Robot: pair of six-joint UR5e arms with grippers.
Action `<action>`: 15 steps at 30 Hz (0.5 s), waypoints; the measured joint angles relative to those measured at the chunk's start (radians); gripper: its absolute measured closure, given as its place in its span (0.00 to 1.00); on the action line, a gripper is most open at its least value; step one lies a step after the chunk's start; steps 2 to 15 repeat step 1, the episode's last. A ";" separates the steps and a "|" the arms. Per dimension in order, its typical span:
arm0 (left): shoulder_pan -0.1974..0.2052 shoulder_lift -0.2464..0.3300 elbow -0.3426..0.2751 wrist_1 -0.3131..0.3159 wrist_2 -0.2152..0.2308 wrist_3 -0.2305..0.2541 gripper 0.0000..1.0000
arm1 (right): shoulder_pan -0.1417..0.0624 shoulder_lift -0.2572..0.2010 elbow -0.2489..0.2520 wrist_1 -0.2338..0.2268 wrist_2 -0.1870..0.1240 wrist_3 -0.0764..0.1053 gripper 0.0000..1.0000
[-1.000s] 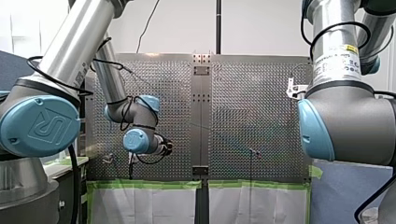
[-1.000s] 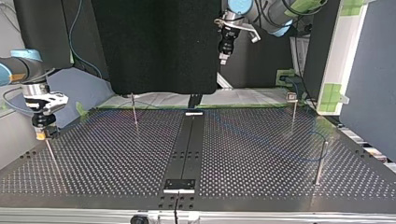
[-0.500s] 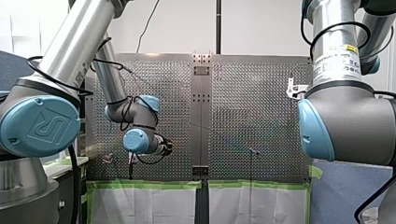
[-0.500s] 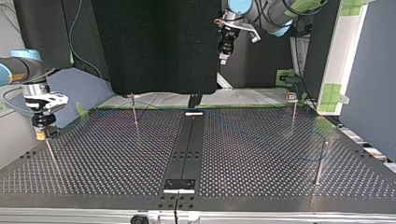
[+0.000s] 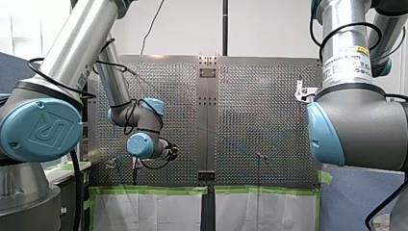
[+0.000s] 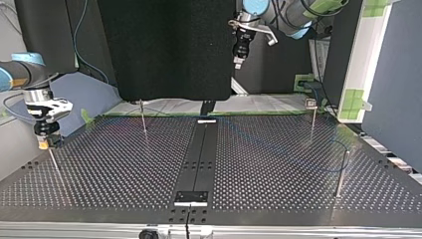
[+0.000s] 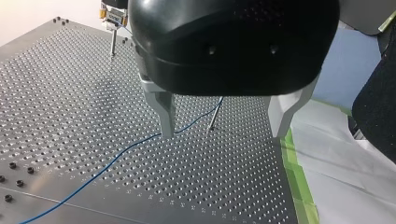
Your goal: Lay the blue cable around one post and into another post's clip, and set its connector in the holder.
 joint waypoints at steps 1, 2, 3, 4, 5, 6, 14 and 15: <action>0.000 0.000 0.000 0.000 0.000 0.000 0.00 | 0.000 0.000 0.000 0.000 0.000 0.000 0.00; 0.000 0.000 0.000 0.000 0.000 0.000 0.00 | 0.000 0.000 0.000 0.000 0.000 0.000 0.00; 0.000 0.000 0.000 0.000 0.000 0.000 0.00 | 0.000 0.000 0.000 0.000 0.000 0.000 0.00; 0.000 0.000 0.000 0.000 0.000 0.000 0.00 | 0.000 0.000 0.000 0.000 0.000 0.000 0.00; 0.000 0.000 0.000 0.000 0.000 0.000 0.00 | 0.000 0.000 0.000 0.000 0.000 0.000 0.00; 0.000 0.000 0.000 0.000 0.000 0.000 0.00 | 0.000 0.000 0.000 0.000 0.000 0.000 0.00; 0.000 0.000 0.000 0.000 0.000 0.000 0.00 | 0.000 0.000 0.000 0.000 0.000 0.000 0.00; 0.000 0.000 0.000 0.000 0.000 0.000 0.00 | 0.000 0.000 0.000 0.000 0.000 0.000 0.00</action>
